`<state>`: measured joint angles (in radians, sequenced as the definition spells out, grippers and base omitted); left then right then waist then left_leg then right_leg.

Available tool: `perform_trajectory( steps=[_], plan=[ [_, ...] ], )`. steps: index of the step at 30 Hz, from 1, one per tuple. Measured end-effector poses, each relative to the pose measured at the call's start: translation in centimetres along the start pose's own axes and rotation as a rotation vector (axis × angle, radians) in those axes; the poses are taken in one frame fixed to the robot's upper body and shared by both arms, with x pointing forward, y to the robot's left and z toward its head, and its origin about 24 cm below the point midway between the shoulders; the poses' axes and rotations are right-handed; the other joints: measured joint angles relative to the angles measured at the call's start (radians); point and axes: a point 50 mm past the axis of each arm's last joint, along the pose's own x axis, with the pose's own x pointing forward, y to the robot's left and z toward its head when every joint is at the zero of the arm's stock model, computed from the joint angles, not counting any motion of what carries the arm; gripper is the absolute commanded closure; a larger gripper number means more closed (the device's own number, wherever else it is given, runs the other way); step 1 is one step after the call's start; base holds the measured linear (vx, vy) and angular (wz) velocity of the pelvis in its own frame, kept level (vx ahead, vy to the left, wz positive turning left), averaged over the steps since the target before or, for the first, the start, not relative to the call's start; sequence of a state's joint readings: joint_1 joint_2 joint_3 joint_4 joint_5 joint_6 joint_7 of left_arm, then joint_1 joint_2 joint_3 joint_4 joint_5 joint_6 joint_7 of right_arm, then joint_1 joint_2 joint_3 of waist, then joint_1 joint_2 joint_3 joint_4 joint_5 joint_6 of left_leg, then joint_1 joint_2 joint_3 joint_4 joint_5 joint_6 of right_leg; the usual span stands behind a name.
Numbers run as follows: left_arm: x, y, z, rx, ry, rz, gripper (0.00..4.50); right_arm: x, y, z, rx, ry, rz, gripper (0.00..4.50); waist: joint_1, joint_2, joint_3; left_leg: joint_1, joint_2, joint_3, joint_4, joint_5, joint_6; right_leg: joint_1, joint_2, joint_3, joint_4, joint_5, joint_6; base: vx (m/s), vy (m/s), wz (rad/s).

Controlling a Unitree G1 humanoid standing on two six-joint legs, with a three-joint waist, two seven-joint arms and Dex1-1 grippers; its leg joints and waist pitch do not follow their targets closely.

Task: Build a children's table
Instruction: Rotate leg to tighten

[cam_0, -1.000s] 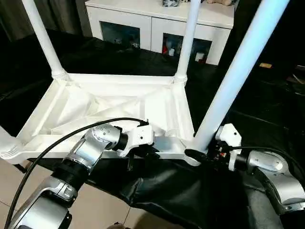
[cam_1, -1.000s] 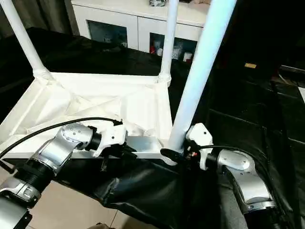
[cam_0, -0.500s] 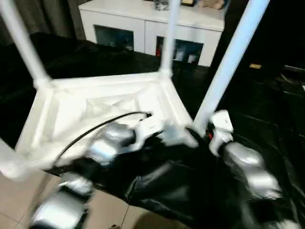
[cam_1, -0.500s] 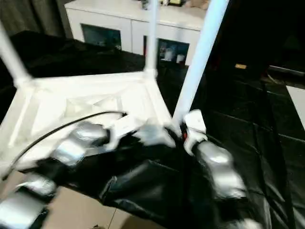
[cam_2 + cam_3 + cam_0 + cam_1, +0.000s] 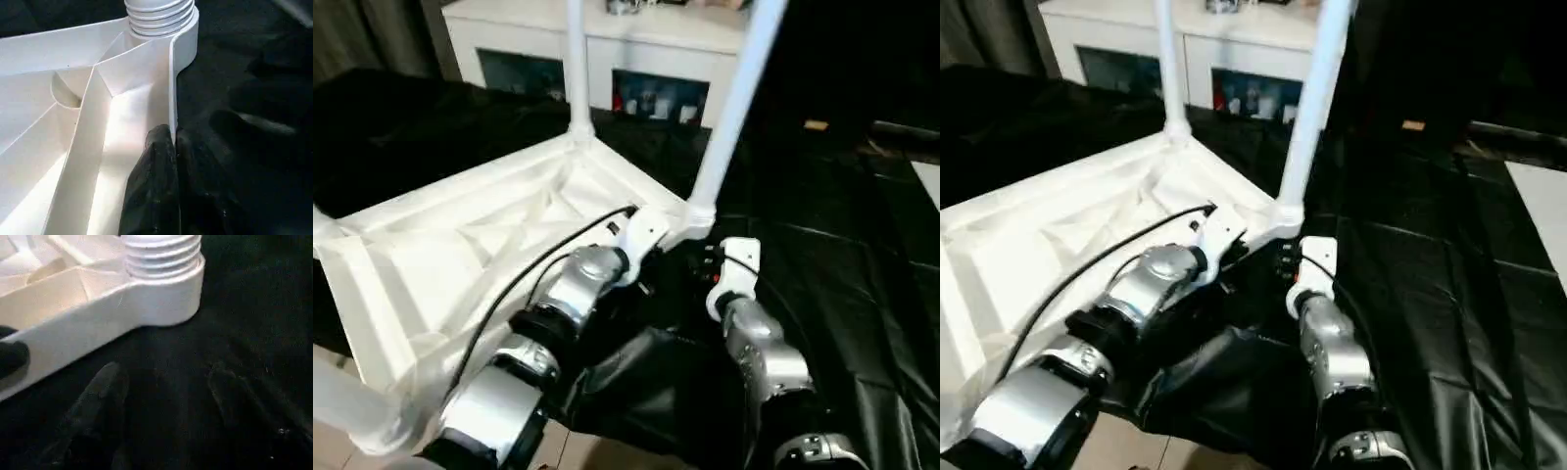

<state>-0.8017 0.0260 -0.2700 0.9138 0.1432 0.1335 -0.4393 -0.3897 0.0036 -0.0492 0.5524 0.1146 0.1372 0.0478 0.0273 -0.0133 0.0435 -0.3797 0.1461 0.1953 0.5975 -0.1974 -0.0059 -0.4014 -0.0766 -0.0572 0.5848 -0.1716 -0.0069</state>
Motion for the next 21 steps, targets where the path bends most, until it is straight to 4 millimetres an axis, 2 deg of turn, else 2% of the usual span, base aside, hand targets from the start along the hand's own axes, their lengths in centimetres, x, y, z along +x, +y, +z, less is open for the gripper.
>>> perform_trajectory(
  steps=[2,3,4,7,9,11,14,17,20,21],
  plan=[
    [0.0,-0.1,0.2,0.019,-0.01,-0.021,4.5,-0.2,-0.5,0.6,-0.033,-0.033,-0.005,1.18,0.012,0.002,0.001,-0.004,0.003,0.001,0.0,0.001,0.001,-0.002,0.0,-0.004,0.0,0.0,0.0,0.0,0.0,0.0],
    [0.0,0.0,0.1,0.025,-0.012,-0.028,4.5,-0.3,-0.7,0.9,-0.045,-0.047,-0.008,1.1,0.015,0.003,0.001,-0.004,0.004,0.002,0.0,0.001,0.001,-0.002,0.0,-0.004,0.0,0.0,-0.001,0.0,0.0,0.0],
    [-0.1,0.0,0.1,0.03,-0.012,-0.035,4.5,-0.4,-1.0,1.1,-0.058,-0.058,-0.009,0.84,0.017,0.003,0.001,-0.004,0.004,0.002,0.0,0.001,0.001,-0.002,0.0,-0.004,0.0,0.0,-0.001,0.0,0.0,0.0],
    [-0.4,0.2,-0.3,0.051,-0.019,-0.074,4.5,-1.1,-2.5,1.6,-0.12,-0.086,0.005,0.73,0.024,0.004,0.002,-0.003,0.004,0.003,0.001,0.001,0.001,-0.001,0.0,-0.004,0.0,0.0,0.0,0.0,0.0,0.0],
    [-1.0,0.4,-0.6,0.073,-0.026,-0.115,4.5,-2.0,-3.8,1.9,-0.154,-0.099,0.069,0.53,0.027,0.005,0.002,-0.003,0.004,0.003,0.001,-0.001,-0.002,-0.001,0.0,-0.004,0.0,0.0,0.0,0.0,0.0,0.0],
    [-1.8,0.7,-1.1,0.106,-0.035,-0.177,4.5,-3.5,-5.6,2.5,-0.21,-0.109,0.192,0.53,0.034,0.008,0.004,-0.002,0.004,0.003,0.001,-0.001,-0.002,0.0,0.0,-0.004,0.0,0.0,0.0,0.0,0.0,0.0],
    [-3.0,1.4,-1.9,0.139,-0.033,-0.243,4.5,-4.9,-7.0,4.0,-0.307,-0.126,0.318,0.53,0.033,0.009,0.004,-0.002,0.006,0.003,0.002,0.0,-0.002,0.0,0.0,-0.006,0.001,0.0,0.0,0.0,0.0,0.0],
    [-4.5,1.7,-2.4,0.2,-0.023,-0.37,4.5,-6.7,-7.3,4.1,-0.411,-0.077,0.516,0.53,0.035,0.01,0.005,-0.002,0.007,0.003,0.002,-0.001,-0.002,0.002,0.0,-0.007,0.0,0.0,0.0,0.0,0.0,0.0],
    [-5.5,1.9,-2.9,0.232,-0.018,-0.442,4.5,-7.3,-6.8,3.9,-0.416,-0.043,0.632,0.53,0.033,0.01,0.005,-0.002,0.007,0.004,0.002,-0.001,-0.002,0.001,0.0,-0.007,0.0,0.0,0.0,0.0,0.0,0.0],
    [-6.0,1.9,-3.0,0.244,-0.015,-0.481,4.5,-7.5,-6.4,3.8,-0.414,-0.027,0.683,0.22,0.034,0.01,0.005,-0.002,0.007,0.004,0.002,-0.001,-0.002,0.002,0.0,-0.007,0.0,0.0,0.0,0.0,0.0,0.0]
  ],
)
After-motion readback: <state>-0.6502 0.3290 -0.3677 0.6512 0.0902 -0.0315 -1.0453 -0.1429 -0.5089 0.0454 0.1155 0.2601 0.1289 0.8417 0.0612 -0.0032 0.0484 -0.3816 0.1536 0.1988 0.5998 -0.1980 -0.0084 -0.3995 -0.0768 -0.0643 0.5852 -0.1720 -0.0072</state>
